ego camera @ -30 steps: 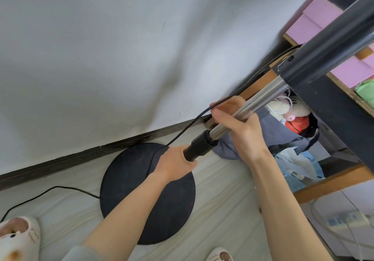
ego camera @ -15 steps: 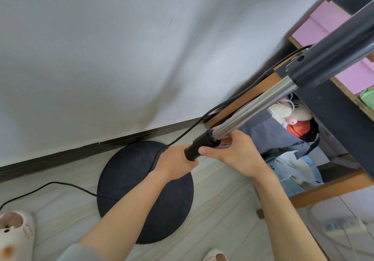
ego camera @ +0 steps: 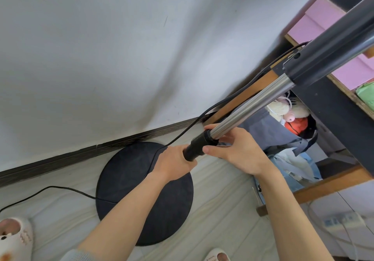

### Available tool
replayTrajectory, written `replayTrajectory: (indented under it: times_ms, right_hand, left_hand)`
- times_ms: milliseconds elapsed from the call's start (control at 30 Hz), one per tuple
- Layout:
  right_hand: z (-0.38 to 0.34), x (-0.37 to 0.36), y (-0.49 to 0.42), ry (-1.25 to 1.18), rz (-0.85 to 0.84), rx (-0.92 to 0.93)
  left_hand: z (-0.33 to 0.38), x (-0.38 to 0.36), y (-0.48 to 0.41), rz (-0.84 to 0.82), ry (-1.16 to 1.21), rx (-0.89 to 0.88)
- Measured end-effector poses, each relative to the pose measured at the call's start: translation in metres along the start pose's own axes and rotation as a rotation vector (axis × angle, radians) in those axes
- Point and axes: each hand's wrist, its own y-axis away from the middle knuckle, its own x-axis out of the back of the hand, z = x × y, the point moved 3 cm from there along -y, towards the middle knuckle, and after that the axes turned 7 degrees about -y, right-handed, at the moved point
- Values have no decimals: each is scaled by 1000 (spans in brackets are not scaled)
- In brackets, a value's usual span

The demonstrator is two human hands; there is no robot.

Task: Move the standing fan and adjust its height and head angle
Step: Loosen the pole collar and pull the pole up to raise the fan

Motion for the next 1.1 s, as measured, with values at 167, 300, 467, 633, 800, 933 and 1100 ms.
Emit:
replayTrajectory:
  times_ms: [167, 300, 467, 633, 800, 933, 1100]
  right_hand:
    - [-4, 0, -2, 173, 126, -14]
    - [-1, 5, 1, 16, 15, 7]
    - [-4, 4, -1, 257, 208, -1]
    - [-4, 7, 1, 43, 55, 17]
    - [-5, 4, -1, 197, 185, 8]
    - [-4, 5, 0, -19, 52, 31]
    - [-11, 0, -3, 192, 229, 58]
  left_hand:
    - [-1, -1, 0, 7, -27, 8]
    - [-2, -2, -1, 3, -17, 5]
    - [-2, -3, -1, -1, -3, 5]
    - [-1, -2, -1, 11, 19, -11]
    - [-1, -2, -1, 14, 21, -7]
    - [1, -1, 0, 14, 26, -12]
    - [0, -1, 1, 24, 14, -7]
